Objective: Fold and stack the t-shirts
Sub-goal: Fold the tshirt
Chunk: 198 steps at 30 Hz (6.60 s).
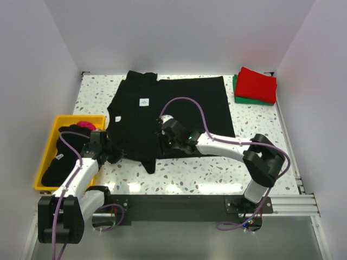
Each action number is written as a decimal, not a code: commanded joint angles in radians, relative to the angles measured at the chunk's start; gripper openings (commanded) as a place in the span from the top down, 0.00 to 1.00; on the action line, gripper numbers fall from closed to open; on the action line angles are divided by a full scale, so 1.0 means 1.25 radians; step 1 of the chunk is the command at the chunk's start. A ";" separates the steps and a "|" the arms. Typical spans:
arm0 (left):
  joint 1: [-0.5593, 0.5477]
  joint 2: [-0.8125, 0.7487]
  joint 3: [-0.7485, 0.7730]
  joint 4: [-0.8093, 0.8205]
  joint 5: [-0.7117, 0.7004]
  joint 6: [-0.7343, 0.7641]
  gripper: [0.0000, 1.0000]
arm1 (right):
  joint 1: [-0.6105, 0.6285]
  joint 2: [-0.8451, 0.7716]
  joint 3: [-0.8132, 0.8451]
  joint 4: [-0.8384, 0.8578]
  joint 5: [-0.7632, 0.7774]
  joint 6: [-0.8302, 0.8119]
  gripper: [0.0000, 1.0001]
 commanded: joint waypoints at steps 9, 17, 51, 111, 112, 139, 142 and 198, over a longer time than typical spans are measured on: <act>0.004 0.010 0.039 0.038 -0.013 0.068 1.00 | -0.362 -0.459 -0.256 -0.386 0.221 0.204 0.57; 0.004 -0.004 0.033 0.028 -0.003 0.079 1.00 | -0.702 -0.509 -0.339 -0.425 0.155 0.103 0.63; 0.004 -0.086 0.034 -0.060 -0.040 0.069 1.00 | -0.858 -0.348 -0.433 -0.193 0.020 0.068 1.00; 0.038 0.394 0.488 -0.039 -0.110 0.032 1.00 | -0.852 -0.040 -0.040 -0.113 -0.158 0.152 1.00; 0.040 0.401 0.491 -0.039 -0.110 0.034 1.00 | -0.855 -0.040 -0.043 -0.112 -0.158 0.155 1.00; 0.050 0.499 0.550 -0.015 -0.090 0.051 0.99 | -0.894 -0.005 -0.031 -0.079 -0.184 0.173 1.00; 0.048 0.511 0.561 -0.018 -0.088 0.053 0.99 | -0.894 0.000 -0.025 -0.079 -0.187 0.173 1.00; 0.034 0.294 0.247 0.034 -0.270 -0.039 0.43 | -0.777 -0.121 -0.276 -0.004 -0.032 0.134 0.52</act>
